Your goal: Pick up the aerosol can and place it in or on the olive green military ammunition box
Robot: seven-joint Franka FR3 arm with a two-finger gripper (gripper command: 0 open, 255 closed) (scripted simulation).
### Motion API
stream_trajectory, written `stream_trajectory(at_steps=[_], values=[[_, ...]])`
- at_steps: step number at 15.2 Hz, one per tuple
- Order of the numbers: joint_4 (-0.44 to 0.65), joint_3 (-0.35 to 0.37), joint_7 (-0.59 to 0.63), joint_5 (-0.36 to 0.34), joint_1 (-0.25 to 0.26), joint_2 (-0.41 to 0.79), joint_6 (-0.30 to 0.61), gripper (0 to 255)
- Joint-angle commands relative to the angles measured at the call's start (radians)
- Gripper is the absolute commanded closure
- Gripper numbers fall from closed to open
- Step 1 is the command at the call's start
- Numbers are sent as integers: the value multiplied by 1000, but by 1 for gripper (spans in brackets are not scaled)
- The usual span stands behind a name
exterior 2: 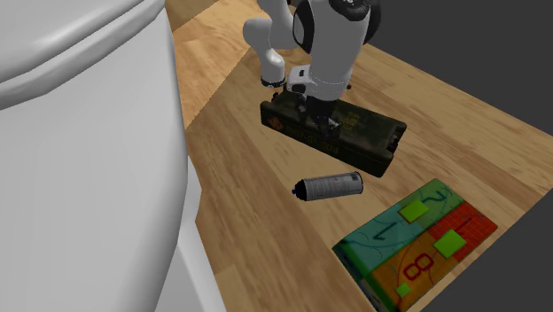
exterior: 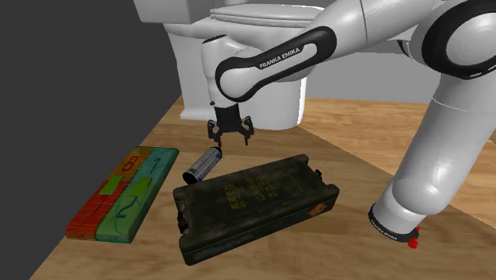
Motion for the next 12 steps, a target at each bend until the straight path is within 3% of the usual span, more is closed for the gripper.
stream_trajectory(at_steps=[1,10,12], values=[[88,3,85,-35,23,96,-14,0],[550,-64,322,-136,162,516,-120,0],[525,-66,324,-138,161,518,-95,0]])
